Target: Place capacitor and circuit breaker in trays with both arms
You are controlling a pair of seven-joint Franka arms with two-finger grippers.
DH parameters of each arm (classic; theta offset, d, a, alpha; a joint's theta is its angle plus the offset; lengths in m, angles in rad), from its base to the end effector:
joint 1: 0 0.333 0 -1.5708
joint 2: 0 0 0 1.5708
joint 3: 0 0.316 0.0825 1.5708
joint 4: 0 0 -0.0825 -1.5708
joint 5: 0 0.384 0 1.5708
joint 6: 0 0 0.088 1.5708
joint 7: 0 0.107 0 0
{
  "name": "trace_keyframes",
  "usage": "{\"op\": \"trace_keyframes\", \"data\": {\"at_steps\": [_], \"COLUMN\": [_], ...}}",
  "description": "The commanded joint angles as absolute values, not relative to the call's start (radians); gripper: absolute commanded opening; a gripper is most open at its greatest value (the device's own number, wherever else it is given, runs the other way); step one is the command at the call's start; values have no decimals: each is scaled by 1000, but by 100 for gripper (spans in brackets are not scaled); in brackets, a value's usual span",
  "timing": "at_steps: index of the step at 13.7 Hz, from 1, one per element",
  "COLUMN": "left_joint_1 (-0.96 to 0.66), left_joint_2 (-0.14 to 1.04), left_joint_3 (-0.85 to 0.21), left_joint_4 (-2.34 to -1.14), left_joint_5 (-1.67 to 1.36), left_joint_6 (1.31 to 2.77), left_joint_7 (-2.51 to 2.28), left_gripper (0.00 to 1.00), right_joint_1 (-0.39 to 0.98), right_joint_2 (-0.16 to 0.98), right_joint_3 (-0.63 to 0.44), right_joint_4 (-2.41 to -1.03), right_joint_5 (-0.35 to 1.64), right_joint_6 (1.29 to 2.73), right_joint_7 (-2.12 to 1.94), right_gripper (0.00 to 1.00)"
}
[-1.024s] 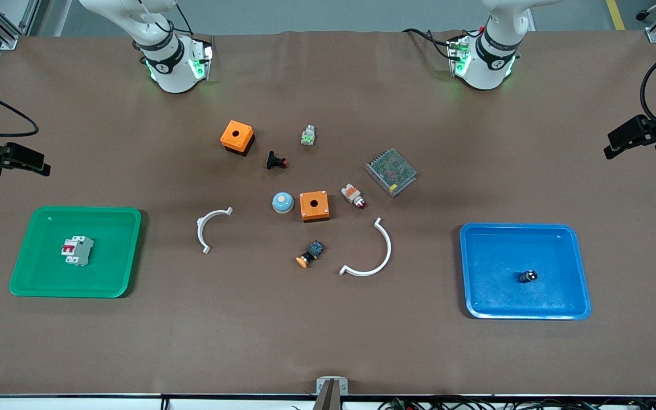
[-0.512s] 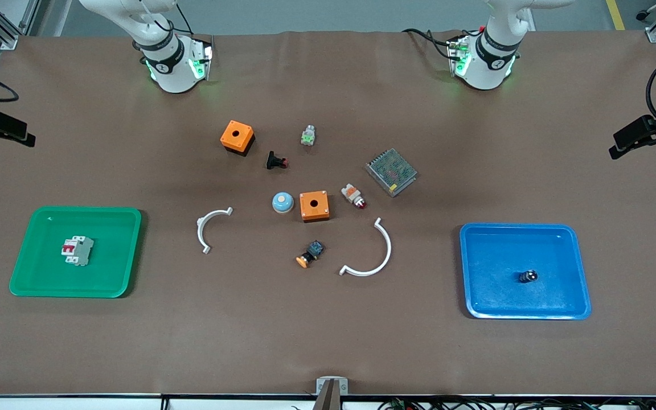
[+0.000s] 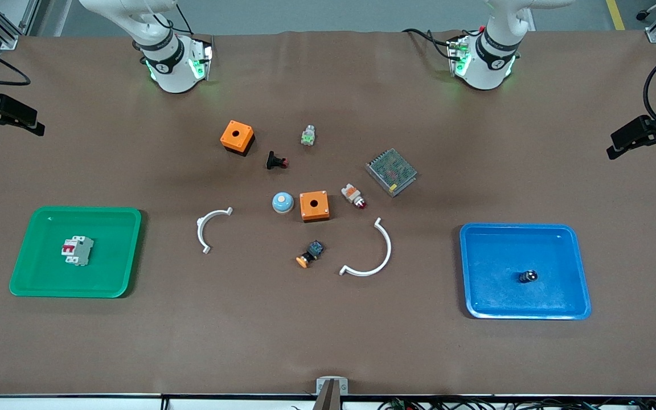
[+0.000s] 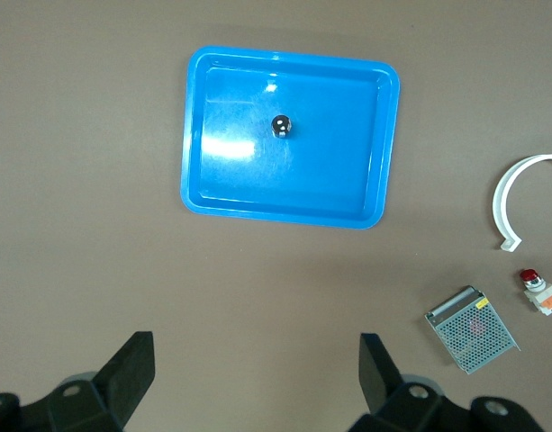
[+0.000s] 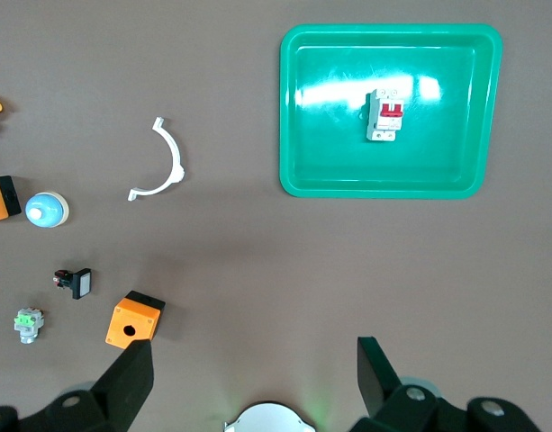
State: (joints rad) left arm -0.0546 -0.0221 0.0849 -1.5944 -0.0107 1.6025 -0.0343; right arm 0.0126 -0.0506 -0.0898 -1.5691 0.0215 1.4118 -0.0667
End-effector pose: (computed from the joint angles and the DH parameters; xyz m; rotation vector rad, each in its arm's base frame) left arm 0.5506 0.0161 0.6283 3.1270 0.1013 0.0471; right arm 0.5203 -0.0390 0.6394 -3.1038 0.0122 0.1627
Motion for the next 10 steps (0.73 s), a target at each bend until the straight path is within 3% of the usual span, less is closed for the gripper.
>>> {"op": "trace_keyframes", "data": {"at_steps": [1, 10], "left_joint_1": [-64, -61], "left_joint_2": [-6, 15], "left_joint_3": [89, 83], "left_joint_4": [-1563, -1562], "left_joint_5": [11, 6], "left_joint_6": [1582, 1582], "left_joint_7": [-23, -25], "left_gripper": [100, 100], "right_joint_1": [18, 6], "right_joint_2": [-83, -84], "right_joint_3": [-94, -107], "right_joint_4": [-1603, -1594], "right_joint_5": [21, 9], "right_joint_6": [1425, 1416], "right_joint_7": [-57, -64], "right_gripper": [100, 100]}}
